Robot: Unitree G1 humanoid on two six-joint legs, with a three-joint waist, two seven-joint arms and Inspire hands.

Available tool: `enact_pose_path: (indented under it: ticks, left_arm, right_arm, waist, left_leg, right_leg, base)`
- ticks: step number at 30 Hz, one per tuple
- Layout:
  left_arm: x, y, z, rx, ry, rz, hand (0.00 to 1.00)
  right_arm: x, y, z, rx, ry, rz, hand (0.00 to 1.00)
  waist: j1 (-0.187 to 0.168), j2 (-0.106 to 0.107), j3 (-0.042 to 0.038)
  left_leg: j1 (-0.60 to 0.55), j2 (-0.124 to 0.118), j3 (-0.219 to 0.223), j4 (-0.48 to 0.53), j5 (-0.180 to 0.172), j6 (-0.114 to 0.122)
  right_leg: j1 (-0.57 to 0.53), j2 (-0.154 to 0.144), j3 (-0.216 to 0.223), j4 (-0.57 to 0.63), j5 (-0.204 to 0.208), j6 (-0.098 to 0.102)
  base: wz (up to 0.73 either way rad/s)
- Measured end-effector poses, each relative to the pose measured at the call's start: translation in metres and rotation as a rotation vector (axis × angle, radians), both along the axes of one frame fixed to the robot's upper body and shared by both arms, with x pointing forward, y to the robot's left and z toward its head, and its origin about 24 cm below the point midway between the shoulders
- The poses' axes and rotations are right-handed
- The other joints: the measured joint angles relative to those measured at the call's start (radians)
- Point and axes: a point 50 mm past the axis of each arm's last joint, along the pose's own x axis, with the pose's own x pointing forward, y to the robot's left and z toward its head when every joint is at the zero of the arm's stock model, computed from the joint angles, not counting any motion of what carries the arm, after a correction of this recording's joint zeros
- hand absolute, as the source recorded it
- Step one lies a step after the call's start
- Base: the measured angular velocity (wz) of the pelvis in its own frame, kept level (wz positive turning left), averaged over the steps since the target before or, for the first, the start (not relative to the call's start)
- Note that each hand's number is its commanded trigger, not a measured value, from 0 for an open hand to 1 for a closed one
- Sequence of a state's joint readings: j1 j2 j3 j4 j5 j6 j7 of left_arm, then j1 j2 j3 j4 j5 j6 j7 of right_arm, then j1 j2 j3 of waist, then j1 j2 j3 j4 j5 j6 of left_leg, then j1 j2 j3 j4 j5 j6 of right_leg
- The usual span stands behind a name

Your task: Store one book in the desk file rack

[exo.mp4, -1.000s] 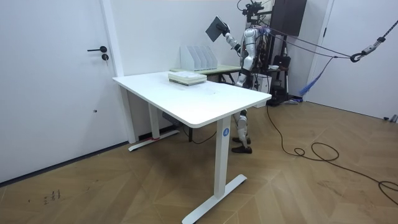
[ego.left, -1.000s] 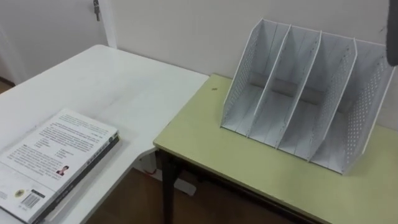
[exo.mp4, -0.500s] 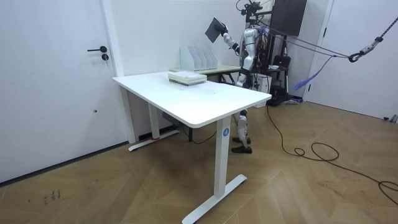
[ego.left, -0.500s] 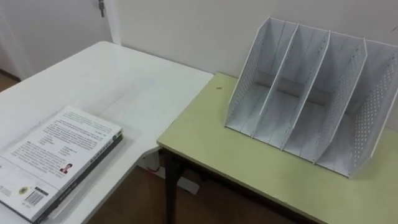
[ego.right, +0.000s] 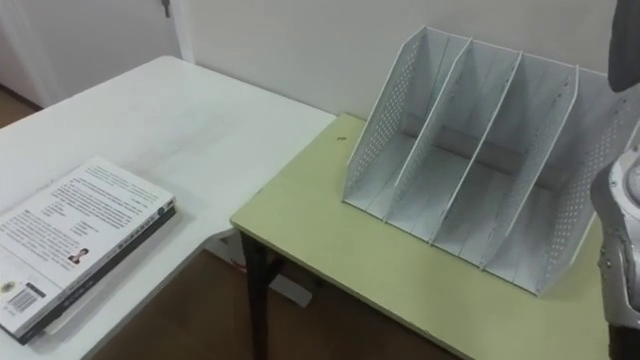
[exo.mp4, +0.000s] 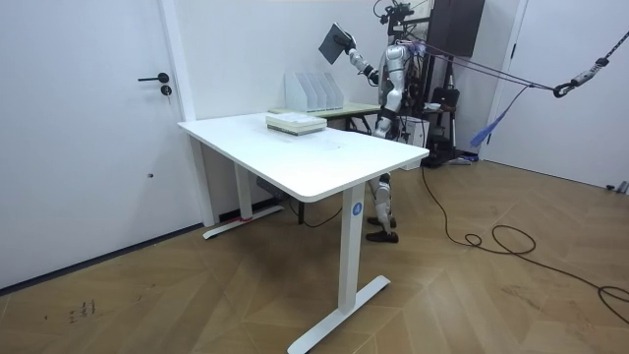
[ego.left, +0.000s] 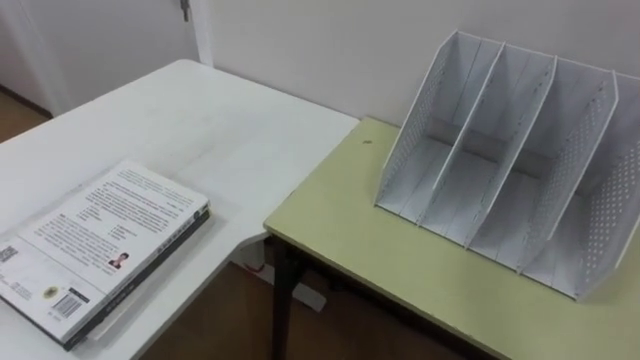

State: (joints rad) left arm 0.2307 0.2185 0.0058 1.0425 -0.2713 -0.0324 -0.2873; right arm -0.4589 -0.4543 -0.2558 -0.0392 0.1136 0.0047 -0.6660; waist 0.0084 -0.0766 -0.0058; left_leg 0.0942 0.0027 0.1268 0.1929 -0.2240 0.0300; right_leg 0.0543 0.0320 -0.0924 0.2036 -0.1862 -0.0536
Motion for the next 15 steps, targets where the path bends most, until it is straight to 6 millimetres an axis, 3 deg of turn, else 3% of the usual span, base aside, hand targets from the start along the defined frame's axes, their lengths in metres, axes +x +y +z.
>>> enact_pose_path:
  ticks: [15]
  left_arm:
    - [-0.0001, 0.0015, 0.0002, 0.002, 0.004, 0.012, 0.0]
  right_arm:
    - [0.0129, 0.0021, -0.0021, 0.013, 0.035, 0.015, 1.0]
  waist:
    - [0.015, 0.002, 0.006]
  left_leg:
    - [0.0, 0.0, -0.003, -0.004, 0.001, -0.001]
  right_leg:
    - [-0.002, -0.001, -0.005, -0.004, 0.001, 0.0]
  base:
    - [-0.01]
